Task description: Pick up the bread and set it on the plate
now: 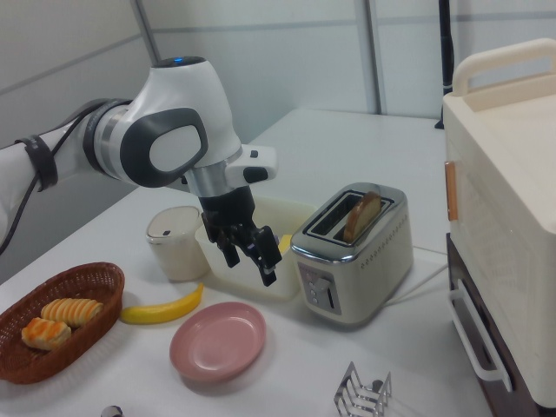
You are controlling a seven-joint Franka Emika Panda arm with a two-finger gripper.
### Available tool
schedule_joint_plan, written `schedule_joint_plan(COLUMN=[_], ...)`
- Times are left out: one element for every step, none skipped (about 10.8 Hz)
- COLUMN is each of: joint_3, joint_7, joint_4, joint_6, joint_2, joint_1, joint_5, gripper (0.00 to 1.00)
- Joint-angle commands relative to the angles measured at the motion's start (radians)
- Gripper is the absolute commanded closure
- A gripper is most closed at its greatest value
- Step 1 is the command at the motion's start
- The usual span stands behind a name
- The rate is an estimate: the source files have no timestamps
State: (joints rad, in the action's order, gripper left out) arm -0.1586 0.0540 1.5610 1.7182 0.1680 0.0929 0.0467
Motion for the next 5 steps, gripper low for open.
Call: schedule_joint_plan(joint_3=[-0.002,-0.002,-0.002,-0.002,-0.002], joint_7=[0.009,0.009,0.009,0.009,0.009], joint_4=[0.024,0.024,0.024,0.024,0.025], joint_6=[0.0,-0.002,-0.002,-0.002,-0.002], joint_2=[-0.021,-0.018,-0.013,-0.013,-0.013], joint_1=[0.002,0.004,0.005,0.007,0.007], joint_5=[0.009,0.009,0.009,0.009,0.009], gripper=[0.0,0.0,0.0,0.0,0.0])
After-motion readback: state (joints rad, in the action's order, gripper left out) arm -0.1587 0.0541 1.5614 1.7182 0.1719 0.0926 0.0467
